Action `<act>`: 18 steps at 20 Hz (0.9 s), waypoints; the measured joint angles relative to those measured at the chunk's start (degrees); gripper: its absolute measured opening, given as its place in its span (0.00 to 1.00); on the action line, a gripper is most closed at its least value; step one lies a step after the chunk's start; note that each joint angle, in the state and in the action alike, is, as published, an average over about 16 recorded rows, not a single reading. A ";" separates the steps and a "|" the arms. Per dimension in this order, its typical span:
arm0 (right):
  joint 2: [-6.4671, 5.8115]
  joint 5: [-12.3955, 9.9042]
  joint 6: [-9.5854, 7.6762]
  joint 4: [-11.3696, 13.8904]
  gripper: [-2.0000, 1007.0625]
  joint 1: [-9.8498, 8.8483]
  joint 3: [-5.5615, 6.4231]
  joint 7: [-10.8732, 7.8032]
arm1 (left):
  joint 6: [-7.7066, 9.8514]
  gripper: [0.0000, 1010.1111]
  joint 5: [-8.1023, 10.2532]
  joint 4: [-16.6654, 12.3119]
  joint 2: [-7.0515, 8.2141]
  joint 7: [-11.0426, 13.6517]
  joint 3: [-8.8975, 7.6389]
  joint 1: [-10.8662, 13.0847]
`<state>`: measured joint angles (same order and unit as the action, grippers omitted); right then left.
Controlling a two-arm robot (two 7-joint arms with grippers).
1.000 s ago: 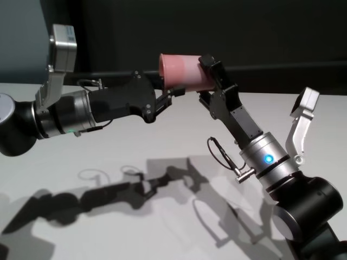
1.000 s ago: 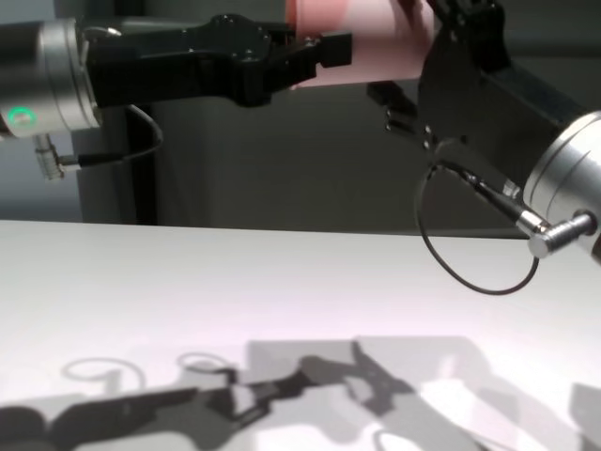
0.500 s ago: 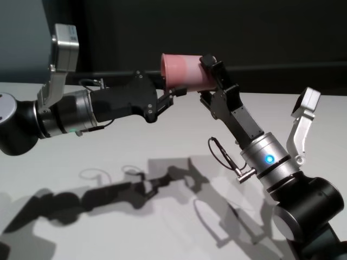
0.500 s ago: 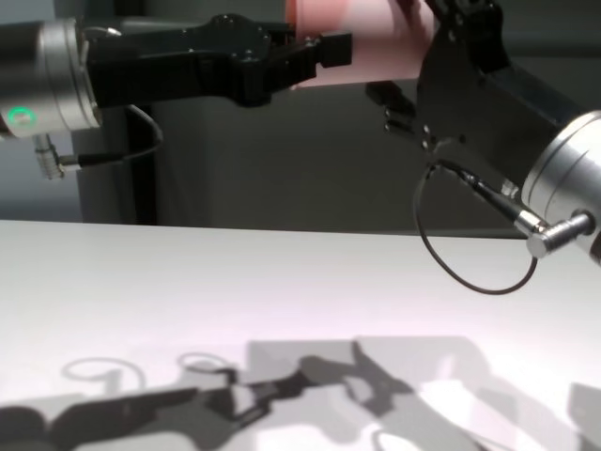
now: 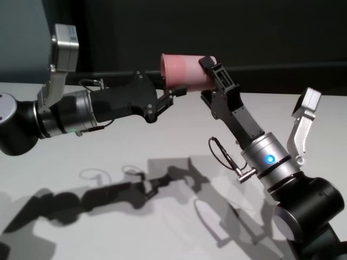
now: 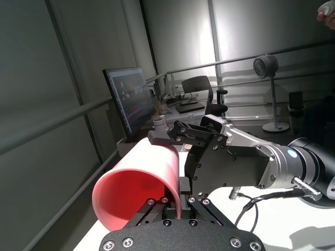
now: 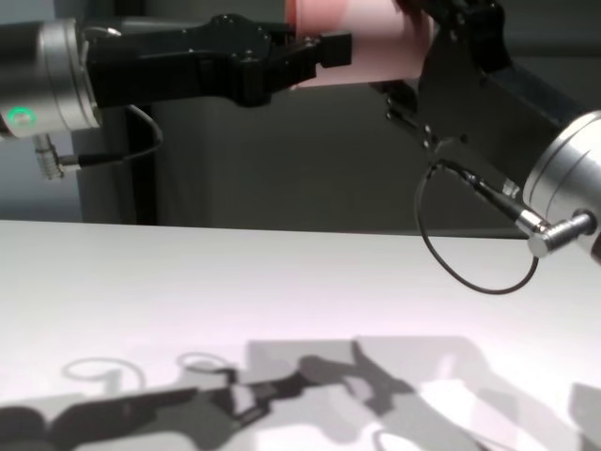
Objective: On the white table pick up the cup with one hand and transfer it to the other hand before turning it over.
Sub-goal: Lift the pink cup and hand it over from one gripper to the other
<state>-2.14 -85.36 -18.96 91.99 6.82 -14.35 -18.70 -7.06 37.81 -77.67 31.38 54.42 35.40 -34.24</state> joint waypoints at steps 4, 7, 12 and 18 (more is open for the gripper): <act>0.02 0.01 -0.03 0.01 0.77 -0.01 0.04 -0.01 | 0.00 0.05 0.00 0.00 0.00 0.00 0.00 0.00; 0.04 0.01 -0.05 0.01 0.75 -0.03 0.06 -0.01 | 0.00 0.05 0.00 0.00 0.00 0.00 0.00 0.00; 0.05 0.03 -0.09 0.02 0.74 -0.04 0.09 -0.01 | 0.00 0.07 0.00 0.00 0.00 0.00 0.00 0.00; 0.07 0.05 -0.12 0.03 0.74 -0.06 0.12 0.00 | 0.00 0.17 0.00 0.00 0.00 0.00 0.00 0.00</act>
<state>-2.07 -85.31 -19.08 92.02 6.76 -14.23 -18.70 -7.06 37.81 -77.67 31.38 54.42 35.40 -34.24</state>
